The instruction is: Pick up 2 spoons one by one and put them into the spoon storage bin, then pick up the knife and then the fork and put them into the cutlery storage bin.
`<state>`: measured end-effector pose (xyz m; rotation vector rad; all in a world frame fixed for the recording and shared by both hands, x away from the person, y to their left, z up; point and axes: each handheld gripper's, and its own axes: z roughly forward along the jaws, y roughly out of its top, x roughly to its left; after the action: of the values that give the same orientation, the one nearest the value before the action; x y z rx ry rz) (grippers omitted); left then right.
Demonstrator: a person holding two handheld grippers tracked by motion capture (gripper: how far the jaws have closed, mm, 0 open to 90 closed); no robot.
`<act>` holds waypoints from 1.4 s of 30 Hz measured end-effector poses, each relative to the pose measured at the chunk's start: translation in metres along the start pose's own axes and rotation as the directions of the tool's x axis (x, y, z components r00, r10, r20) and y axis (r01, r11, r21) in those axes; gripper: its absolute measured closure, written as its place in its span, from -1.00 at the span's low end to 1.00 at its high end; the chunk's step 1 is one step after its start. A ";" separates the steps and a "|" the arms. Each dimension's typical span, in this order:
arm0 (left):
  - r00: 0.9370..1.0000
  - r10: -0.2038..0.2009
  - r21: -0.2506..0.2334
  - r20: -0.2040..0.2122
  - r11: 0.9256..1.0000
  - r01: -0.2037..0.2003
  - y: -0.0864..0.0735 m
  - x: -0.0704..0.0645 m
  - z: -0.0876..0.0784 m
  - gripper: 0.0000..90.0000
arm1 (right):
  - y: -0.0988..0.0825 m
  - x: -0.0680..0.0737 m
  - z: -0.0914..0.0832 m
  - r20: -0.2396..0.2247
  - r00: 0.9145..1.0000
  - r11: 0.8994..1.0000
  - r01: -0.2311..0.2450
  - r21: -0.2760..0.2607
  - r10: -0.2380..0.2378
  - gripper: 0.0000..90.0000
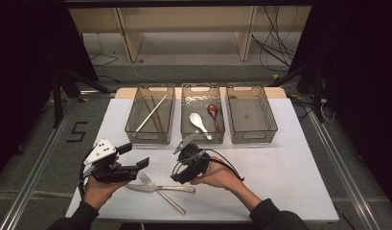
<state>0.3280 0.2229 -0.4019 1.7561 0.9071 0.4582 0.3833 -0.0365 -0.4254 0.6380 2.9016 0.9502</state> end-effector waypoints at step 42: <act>1.000 0.001 -0.010 -0.013 1.000 -0.001 -0.001 0.002 -0.005 -0.65 | -0.005 0.021 0.030 0.005 0.993 0.975 0.112 0.192 -0.115 0.14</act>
<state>0.3255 0.2278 -0.4013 1.7466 0.9110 0.4744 0.3667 -0.0152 -0.4508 0.4784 3.0007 0.6566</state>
